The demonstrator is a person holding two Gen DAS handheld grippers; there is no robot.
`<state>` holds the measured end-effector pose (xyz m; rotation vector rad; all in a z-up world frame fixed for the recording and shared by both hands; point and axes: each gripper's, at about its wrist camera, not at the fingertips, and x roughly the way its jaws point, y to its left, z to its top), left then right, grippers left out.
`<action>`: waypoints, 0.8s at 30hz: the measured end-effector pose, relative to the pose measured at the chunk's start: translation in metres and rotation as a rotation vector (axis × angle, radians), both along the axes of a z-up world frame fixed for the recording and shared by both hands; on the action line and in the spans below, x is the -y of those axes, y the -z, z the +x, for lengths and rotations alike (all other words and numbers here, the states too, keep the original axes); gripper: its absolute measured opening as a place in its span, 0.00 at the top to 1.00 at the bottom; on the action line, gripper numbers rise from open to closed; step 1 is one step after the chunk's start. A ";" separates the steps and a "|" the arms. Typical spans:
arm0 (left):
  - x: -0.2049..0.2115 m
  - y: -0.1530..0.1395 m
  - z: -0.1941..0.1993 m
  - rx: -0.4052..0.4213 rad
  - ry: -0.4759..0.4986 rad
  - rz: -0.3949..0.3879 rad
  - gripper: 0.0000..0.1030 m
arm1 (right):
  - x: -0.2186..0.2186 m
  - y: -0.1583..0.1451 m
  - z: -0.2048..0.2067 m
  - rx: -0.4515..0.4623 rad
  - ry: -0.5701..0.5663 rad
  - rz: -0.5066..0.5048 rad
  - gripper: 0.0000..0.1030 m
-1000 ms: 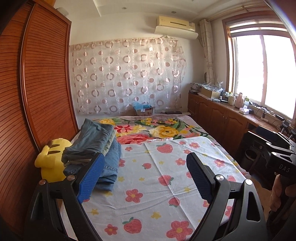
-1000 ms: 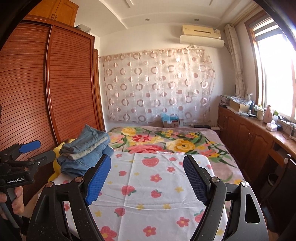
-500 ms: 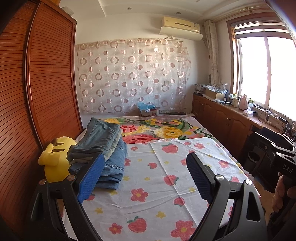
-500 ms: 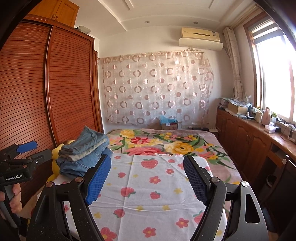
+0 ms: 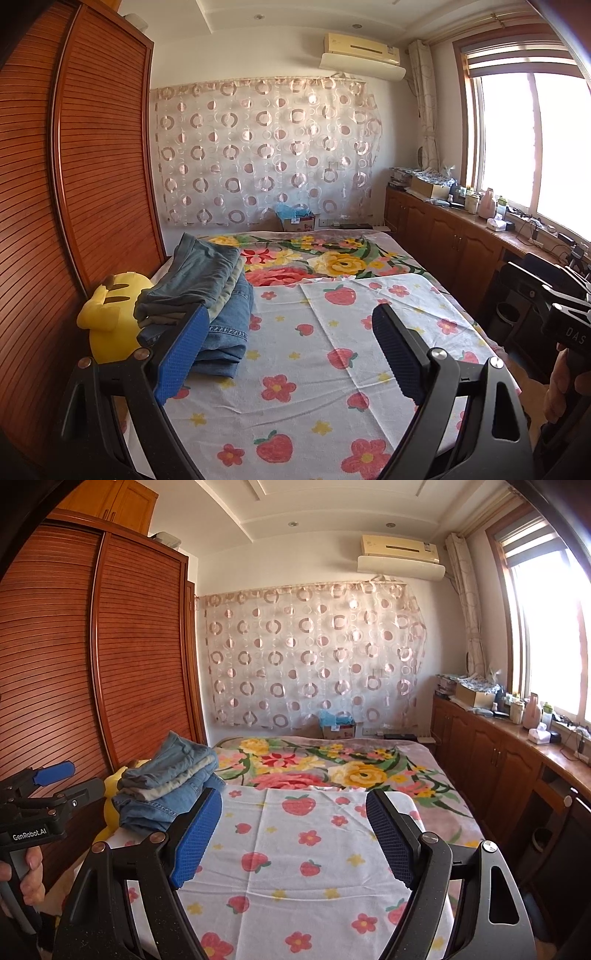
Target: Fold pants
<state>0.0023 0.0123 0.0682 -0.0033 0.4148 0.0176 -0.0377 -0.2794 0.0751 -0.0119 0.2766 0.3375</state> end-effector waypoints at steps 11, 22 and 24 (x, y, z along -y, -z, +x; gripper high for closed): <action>-0.001 0.001 0.001 0.002 -0.001 0.002 0.12 | -0.001 0.002 0.003 0.000 -0.001 0.001 0.20; -0.001 0.001 0.000 0.002 -0.001 0.000 0.12 | -0.002 0.003 0.003 -0.001 -0.001 0.000 0.20; 0.001 0.001 0.000 0.001 -0.001 0.001 0.12 | -0.002 0.004 0.003 -0.001 -0.001 0.001 0.20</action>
